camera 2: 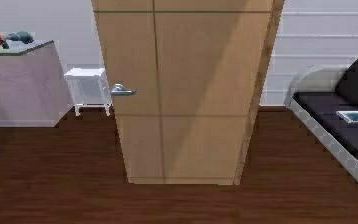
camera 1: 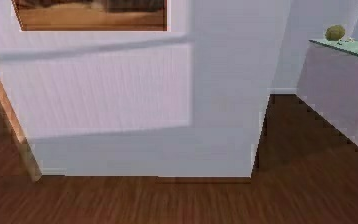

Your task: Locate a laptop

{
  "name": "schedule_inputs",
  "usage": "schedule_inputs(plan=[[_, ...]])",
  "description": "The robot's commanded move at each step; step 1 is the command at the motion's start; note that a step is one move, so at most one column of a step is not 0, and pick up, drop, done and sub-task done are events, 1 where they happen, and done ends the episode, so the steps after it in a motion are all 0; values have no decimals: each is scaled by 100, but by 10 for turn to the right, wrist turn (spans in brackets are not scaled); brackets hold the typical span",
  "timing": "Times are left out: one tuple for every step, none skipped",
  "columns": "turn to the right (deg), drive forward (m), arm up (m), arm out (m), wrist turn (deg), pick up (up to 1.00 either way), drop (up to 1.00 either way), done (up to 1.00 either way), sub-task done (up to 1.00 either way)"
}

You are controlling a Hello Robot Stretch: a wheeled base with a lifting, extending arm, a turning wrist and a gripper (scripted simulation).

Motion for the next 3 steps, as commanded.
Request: schedule_inputs(plan=[[0,55,0,0,0,0,0,0,0],[-420,0,0,0,0,0,0,0,0],[0,40,0,0,0,0,0,0,0]])
